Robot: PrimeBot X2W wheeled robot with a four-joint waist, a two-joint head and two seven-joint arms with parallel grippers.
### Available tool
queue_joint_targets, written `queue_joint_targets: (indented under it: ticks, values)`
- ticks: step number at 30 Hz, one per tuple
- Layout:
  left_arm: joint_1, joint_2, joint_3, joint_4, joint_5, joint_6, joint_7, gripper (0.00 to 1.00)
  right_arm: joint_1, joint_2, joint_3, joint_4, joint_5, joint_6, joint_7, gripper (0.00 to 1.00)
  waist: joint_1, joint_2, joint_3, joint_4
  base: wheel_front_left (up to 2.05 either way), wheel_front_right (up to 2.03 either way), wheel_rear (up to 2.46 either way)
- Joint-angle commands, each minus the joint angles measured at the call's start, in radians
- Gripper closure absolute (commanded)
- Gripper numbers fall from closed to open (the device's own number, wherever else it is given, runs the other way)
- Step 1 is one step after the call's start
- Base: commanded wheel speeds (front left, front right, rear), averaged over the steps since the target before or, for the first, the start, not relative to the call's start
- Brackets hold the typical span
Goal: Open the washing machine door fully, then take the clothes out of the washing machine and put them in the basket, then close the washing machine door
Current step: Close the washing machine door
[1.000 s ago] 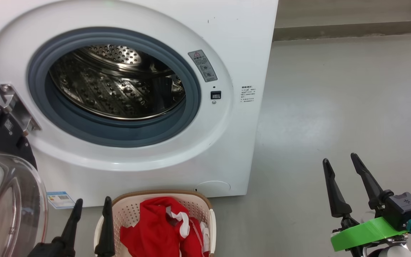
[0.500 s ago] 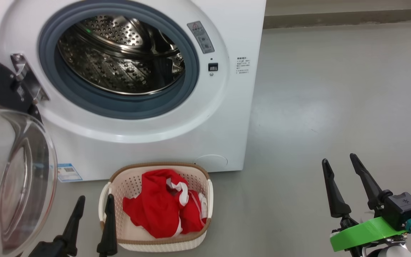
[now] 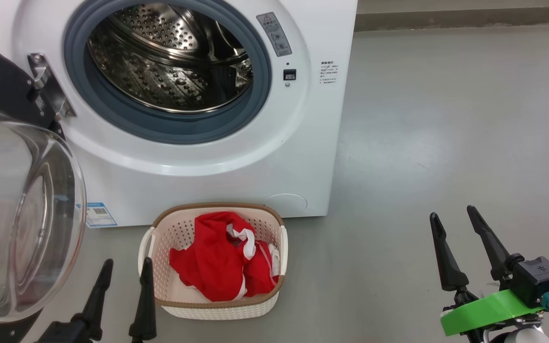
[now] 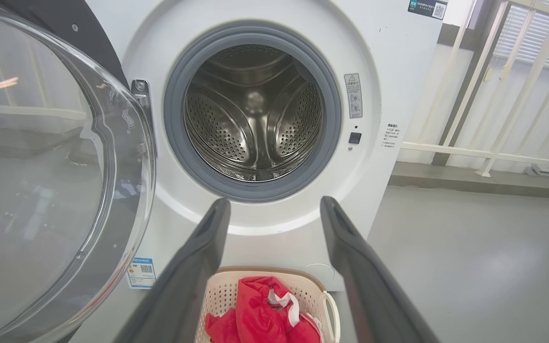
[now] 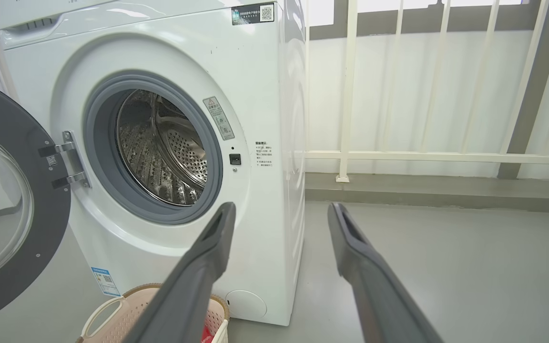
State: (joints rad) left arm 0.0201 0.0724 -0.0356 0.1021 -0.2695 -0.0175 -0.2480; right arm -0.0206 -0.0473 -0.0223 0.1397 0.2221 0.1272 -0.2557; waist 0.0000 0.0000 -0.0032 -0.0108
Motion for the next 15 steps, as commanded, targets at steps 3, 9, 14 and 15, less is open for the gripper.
queue_joint_targets:
  ticks: [3,9,14,15]
  values:
    - [-0.023,0.011,0.028,-0.031,0.003,0.008,-0.009,0.0,-0.032,-0.003,0.022,-0.022,0.009,0.003,-0.006,0.0,0.0,0.0,0.0,0.002,0.0,0.0,0.0]
    - [-0.025,0.01,0.024,-0.037,0.005,0.022,-0.008,0.0,-0.033,-0.003,0.028,-0.022,0.011,0.003,-0.006,0.0,0.0,0.0,0.001,0.019,0.0,0.0,0.0]
    - [-0.023,0.009,0.02,-0.059,0.005,0.036,-0.003,0.0,-0.03,-0.003,0.036,-0.026,0.009,0.003,-0.006,0.0,0.0,0.0,0.002,0.054,0.0,0.0,0.0]
    - [-0.022,0.008,0.02,-0.066,0.006,0.04,0.0,0.0,-0.03,-0.003,0.037,-0.027,0.008,0.003,-0.006,0.0,0.0,0.0,0.002,0.063,0.0,0.0,0.0]
